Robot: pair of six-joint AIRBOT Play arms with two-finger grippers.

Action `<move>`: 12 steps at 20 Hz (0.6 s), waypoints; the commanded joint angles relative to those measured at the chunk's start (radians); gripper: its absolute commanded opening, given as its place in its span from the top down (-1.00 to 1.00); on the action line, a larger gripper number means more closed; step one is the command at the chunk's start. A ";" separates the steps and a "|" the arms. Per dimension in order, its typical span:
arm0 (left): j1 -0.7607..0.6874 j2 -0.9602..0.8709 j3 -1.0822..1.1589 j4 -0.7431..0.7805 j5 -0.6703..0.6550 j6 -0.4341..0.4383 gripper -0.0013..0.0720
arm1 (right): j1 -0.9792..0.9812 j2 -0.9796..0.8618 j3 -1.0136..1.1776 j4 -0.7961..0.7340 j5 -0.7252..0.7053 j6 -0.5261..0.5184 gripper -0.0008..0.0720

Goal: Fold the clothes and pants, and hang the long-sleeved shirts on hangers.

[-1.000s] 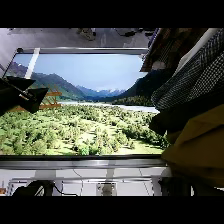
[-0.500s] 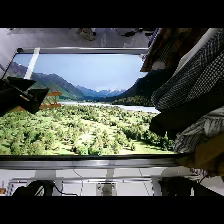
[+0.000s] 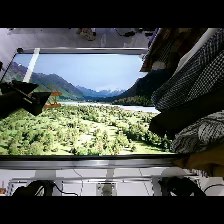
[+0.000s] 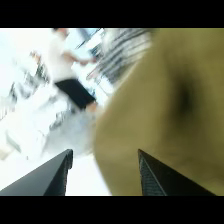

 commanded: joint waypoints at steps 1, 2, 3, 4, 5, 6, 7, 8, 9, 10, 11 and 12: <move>0.000 -0.001 -0.002 0.000 0.000 0.001 -0.54 | -0.140 -0.055 -0.101 0.293 0.047 -0.158 -0.43; 0.000 -0.001 -0.002 0.000 0.000 0.001 -0.54 | -0.142 -0.084 -0.159 0.325 0.048 -0.185 -0.45; 0.000 -0.001 -0.002 0.000 -0.001 0.001 -0.54 | -0.142 -0.117 -0.221 0.345 0.052 -0.201 -0.45; 0.000 -0.001 -0.002 0.001 -0.001 0.001 -0.54 | -0.142 -0.158 -0.292 0.355 0.076 -0.220 -0.45; 0.000 -0.001 -0.002 0.001 -0.001 0.002 -0.54 | -0.142 -0.203 -0.357 0.380 0.114 -0.253 -0.45; 0.000 -0.001 -0.002 0.001 -0.003 0.002 -0.54 | -0.142 -0.249 -0.404 0.396 0.148 -0.291 -0.45; 0.000 -0.001 -0.002 0.001 -0.010 0.001 -0.54 | -0.142 -0.303 -0.435 0.420 0.175 -0.325 -0.45; 0.000 -0.001 -0.002 0.001 -0.008 0.001 -0.54 | -0.142 -0.367 -0.451 0.451 0.198 -0.365 -0.45; 0.000 -0.001 -0.002 0.000 -0.008 0.001 -0.54 | -0.142 -0.430 -0.452 0.478 0.214 -0.405 -0.45; 0.000 0.000 -0.002 0.000 -0.008 0.001 -0.54 | -0.142 -0.492 -0.452 0.488 0.232 -0.444 -0.45; 0.000 0.000 -0.002 0.001 -0.008 0.001 -0.54 | -0.142 -0.546 -0.452 0.487 0.252 -0.467 -0.45; 0.000 0.000 -0.002 0.001 -0.008 0.001 -0.54 | -0.142 -0.598 -0.452 0.485 0.275 -0.489 -0.45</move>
